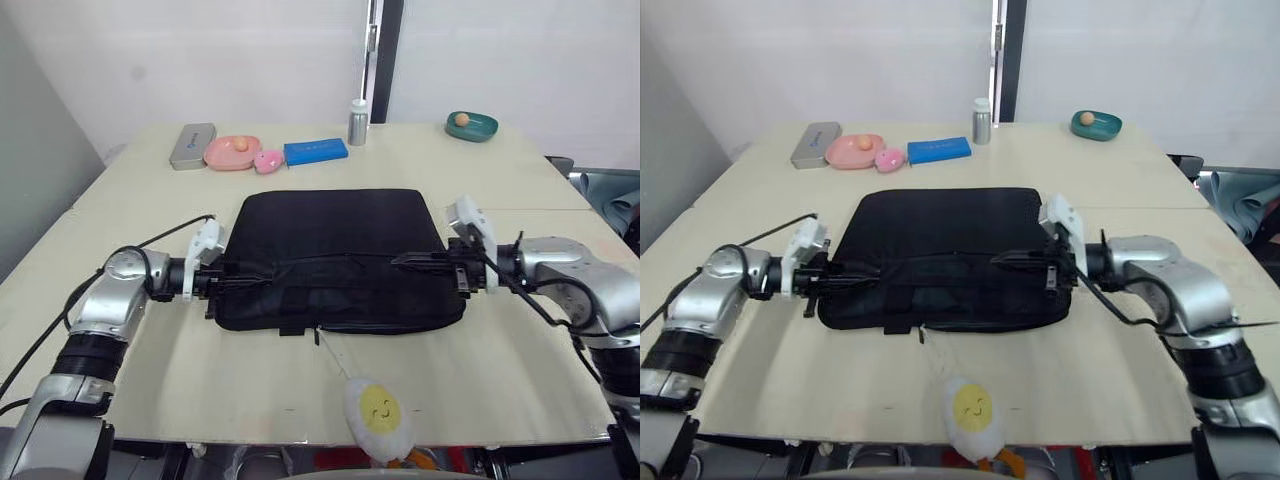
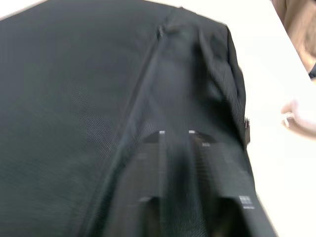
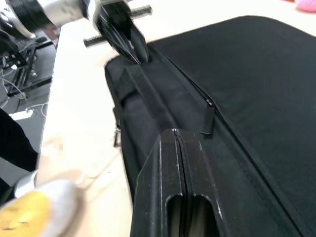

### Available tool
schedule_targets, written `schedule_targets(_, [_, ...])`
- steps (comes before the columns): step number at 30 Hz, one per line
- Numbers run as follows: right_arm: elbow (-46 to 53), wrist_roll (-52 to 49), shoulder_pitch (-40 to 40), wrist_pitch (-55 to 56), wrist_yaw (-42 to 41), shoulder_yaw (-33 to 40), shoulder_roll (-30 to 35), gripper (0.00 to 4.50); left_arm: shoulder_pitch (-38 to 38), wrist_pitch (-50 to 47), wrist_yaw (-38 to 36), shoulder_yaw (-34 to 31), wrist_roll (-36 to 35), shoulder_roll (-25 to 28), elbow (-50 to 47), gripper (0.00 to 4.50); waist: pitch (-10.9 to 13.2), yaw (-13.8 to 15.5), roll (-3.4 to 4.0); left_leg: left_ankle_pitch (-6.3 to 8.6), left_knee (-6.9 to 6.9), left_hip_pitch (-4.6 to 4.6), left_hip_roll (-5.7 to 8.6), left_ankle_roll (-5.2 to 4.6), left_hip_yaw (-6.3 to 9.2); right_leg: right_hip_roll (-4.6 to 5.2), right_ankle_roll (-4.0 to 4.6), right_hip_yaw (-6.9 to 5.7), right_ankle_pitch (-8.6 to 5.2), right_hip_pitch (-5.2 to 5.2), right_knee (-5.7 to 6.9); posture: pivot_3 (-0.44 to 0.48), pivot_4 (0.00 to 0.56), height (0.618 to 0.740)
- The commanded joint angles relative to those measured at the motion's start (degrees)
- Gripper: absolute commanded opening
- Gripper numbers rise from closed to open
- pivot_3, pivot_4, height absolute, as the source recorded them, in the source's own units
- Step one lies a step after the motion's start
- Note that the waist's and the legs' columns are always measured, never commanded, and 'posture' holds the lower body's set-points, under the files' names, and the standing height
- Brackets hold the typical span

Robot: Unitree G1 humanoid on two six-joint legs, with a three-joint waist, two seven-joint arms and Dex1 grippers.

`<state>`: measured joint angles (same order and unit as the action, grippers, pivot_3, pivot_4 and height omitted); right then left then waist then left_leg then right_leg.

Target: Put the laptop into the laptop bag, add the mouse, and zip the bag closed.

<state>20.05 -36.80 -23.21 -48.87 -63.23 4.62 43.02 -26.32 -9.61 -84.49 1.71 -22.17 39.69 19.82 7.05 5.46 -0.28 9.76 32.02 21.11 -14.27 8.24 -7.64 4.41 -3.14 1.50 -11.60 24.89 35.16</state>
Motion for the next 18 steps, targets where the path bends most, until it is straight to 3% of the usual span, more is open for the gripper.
schedule_targets(1, [7.1, -6.16, 2.33, -3.62, 2.16, 6.79, 2.95, 0.0, -1.57, 2.77, -2.33, 1.06, 1.44, -0.16, 2.88, 0.04, 0.0, 0.17, -0.01, 0.01, 0.01, 0.0, 0.0, -0.01, 0.01, 0.0, 0.0, 0.0, 0.0, -0.01, 0.0, 0.0, 0.15, 0.74])
schedule_targets(2, [8.76, -7.58, 3.7, -4.97, 2.76, 8.4, 4.09, 0.0, -1.46, 3.0, -2.8, 1.26, 1.5, -0.17, 3.07, 0.04, 0.0, 0.32, 0.0, 0.02, 0.03, -0.01, 0.0, -0.01, 0.0, 0.0, 0.0, 0.01, 0.0, -0.02, 0.0, 0.0, 0.15, 0.74])
schedule_targets(5, [13.31, -11.86, 8.76, -9.01, 3.69, 13.48, 8.13, 0.79, -1.06, 3.47, -3.52, 1.84, 1.87, -0.05, 3.42, 0.0, 0.0, 0.72, 0.0, 0.06, 0.06, -0.02, 0.0, -0.04, 0.01, 0.02, 0.0, 0.03, 0.0, -0.04, 0.03, 0.0, 0.15, 0.74])
schedule_targets(11, [24.08, -31.52, 17.51, -19.28, 9.75, 23.08, 14.07, 2.84, 1.62, 7.85, -4.81, 3.09, 4.62, 1.08, 4.55, 0.0, -0.04, 0.69, 0.04, 0.14, 0.13, -0.08, 0.0, -0.04, 0.01, 0.03, -0.02, 0.08, 0.0, -0.07, 0.11, 0.0, 0.15, 0.74])
schedule_targets(15, [28.47, -44.23, 22.59, -19.25, 19.85, 22.64, 16.4, 4.26, 2.47, 8.87, -4.72, 2.37, 4.06, 1.13, 4.3, 0.0, -0.07, 0.6, 0.09, 0.16, 0.2, -0.11, 0.0, -0.01, 0.0, 0.03, -0.04, 0.11, 0.0, -0.07, 0.18, 0.0, 0.15, 0.74])
schedule_targets(16, [28.93, -46.26, 22.9, -18.9, 23.86, 19.83, 16.26, 4.48, 2.56, 9.62, -4.8, 2.65, 4.5, 1.07, 4.89, 0.0, -0.09, 0.58, 0.09, 0.19, 0.23, -0.11, 0.0, 0.03, 0.0, 0.03, -0.05, 0.12, 0.0, -0.07, 0.19, 0.0, 0.15, 0.74])
schedule_targets(18, [29.28, -48.96, 22.92, -18.02, 30.43, 15.1, 16.17, 4.48, 2.95, 10.32, -5.31, 3.14, 4.92, 1.16, 5.4, 0.0, -0.13, 0.52, 0.08, 0.39, 0.3, -0.13, 0.01, 0.36, 0.01, 0.05, -0.09, 0.14, 0.02, -0.1, 0.2, 0.0, 0.15, 0.74])
